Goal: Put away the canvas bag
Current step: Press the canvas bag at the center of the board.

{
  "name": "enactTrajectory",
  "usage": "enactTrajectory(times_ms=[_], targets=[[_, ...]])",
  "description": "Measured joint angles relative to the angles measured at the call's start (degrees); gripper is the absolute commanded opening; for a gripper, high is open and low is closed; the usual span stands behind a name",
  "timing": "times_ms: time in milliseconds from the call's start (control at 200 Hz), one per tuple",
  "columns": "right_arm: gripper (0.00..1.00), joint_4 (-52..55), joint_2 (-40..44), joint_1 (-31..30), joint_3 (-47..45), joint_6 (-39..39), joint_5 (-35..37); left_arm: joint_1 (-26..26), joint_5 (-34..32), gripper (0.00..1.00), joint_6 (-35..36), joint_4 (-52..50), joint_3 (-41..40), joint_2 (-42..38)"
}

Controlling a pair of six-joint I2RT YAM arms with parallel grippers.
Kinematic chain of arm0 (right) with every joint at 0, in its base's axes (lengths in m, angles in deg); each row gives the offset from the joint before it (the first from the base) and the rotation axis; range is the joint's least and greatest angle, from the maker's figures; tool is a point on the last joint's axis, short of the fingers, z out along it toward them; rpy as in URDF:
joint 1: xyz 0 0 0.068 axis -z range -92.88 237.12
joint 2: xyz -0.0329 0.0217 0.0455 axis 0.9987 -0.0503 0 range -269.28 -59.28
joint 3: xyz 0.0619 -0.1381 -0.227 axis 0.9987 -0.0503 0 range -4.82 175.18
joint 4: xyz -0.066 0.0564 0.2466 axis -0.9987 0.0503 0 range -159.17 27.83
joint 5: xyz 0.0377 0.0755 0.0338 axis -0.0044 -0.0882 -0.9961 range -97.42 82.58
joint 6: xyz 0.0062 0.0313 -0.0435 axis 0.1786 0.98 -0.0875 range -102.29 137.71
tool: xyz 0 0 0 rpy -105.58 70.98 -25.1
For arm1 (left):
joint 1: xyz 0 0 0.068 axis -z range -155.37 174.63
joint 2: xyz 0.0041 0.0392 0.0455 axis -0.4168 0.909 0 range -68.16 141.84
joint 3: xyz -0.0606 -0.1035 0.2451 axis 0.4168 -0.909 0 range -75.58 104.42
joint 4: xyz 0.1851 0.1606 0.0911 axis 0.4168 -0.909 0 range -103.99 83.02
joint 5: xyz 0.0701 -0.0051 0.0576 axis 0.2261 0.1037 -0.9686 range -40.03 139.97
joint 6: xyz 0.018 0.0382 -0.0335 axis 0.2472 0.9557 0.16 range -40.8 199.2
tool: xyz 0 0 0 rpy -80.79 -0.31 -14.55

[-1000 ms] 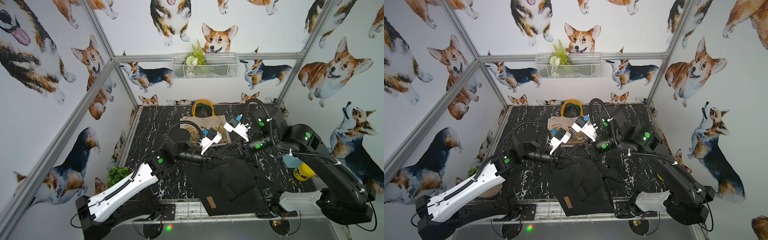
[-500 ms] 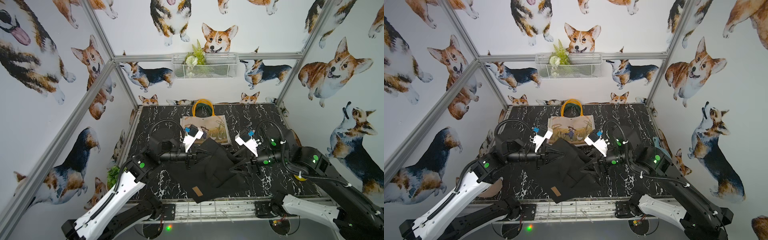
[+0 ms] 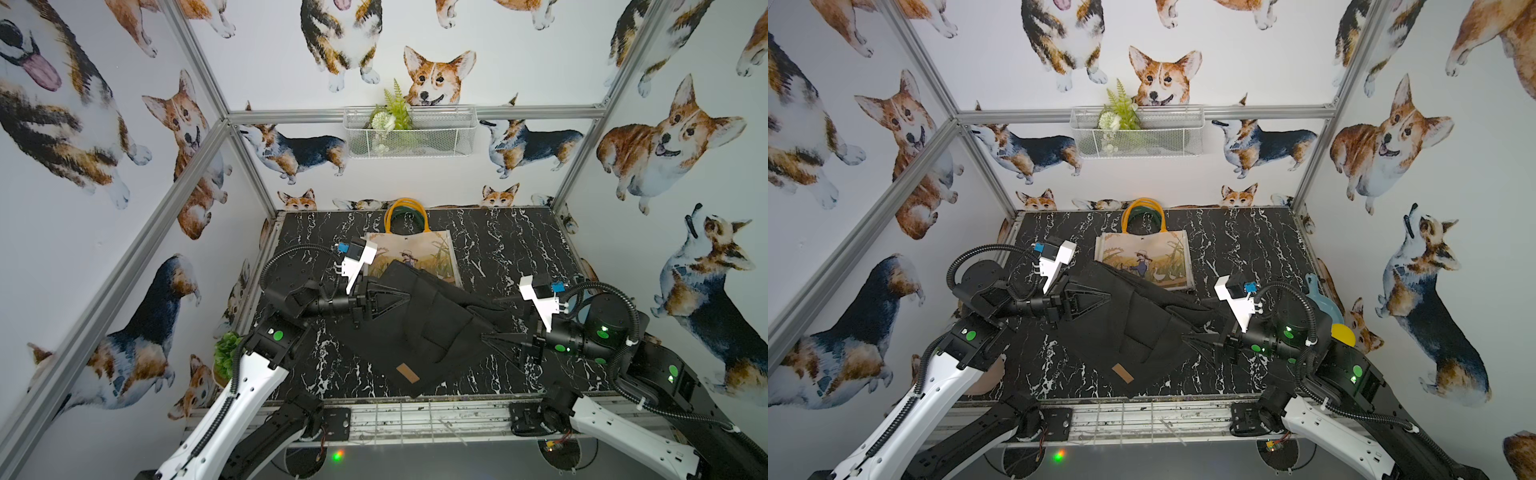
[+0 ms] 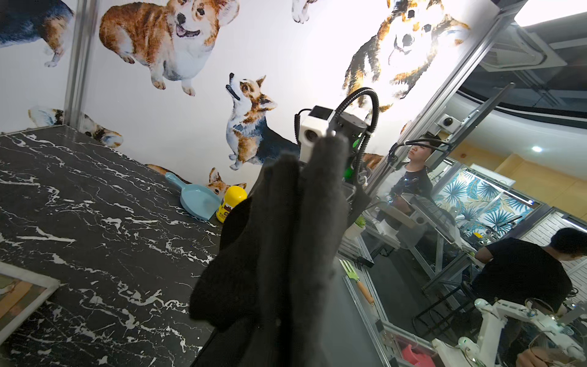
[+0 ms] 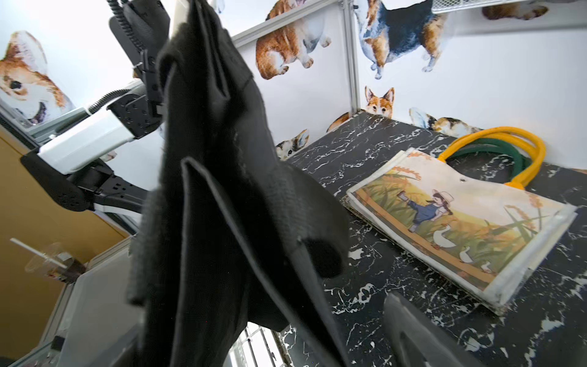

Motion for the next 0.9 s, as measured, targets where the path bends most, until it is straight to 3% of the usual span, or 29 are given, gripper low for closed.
enactTrajectory(times_ms=[175,371,506,546,581,652,687,897], targets=[[0.97,-2.49,1.42,-0.02,-3.45,1.55,0.61,-0.09,1.73,0.00,-6.71,9.33,-1.16,1.53],[0.83,-10.19,1.55,0.00,-6.80,3.37,-5.16,-0.04,3.26,0.00,-13.25,17.81,-2.71,2.51],[0.64,-14.99,2.08,-0.02,-7.78,4.59,-8.59,-0.04,3.17,0.00,-14.64,19.28,-3.08,2.23],[0.54,-16.02,2.14,-0.02,-7.76,4.76,-9.38,-0.04,3.02,0.00,-14.49,19.02,-3.08,1.95],[0.44,-16.46,2.12,-0.02,-7.58,5.01,-9.75,-0.04,2.73,0.00,-14.19,18.49,-3.08,1.68],[0.10,-16.61,1.81,-0.02,-6.97,5.46,-10.75,-0.04,1.73,0.00,-12.66,16.22,-2.89,1.20],[0.00,-16.57,1.70,-0.02,-6.71,5.53,-10.91,-0.04,1.20,0.00,-11.76,14.73,-2.60,1.16],[0.00,-14.36,0.87,-0.04,-6.10,7.78,-10.27,-0.04,-4.00,0.06,-3.69,0.44,0.66,2.91]])
